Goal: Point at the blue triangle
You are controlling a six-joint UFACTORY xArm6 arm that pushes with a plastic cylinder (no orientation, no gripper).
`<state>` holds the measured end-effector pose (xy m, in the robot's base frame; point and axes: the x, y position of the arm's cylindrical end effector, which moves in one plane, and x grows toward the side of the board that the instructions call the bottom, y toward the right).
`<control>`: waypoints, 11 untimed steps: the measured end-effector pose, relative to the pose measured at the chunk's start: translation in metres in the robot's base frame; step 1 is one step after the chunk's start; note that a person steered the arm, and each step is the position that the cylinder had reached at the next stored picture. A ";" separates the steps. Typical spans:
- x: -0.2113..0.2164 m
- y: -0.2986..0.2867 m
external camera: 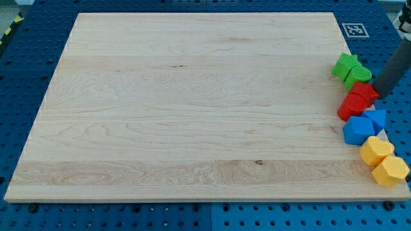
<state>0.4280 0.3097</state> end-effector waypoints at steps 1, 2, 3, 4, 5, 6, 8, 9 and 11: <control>-0.029 0.000; -0.046 0.013; -0.046 0.036; -0.043 0.036; -0.016 0.035; 0.026 0.035; 0.104 0.034; 0.102 0.010; 0.083 -0.013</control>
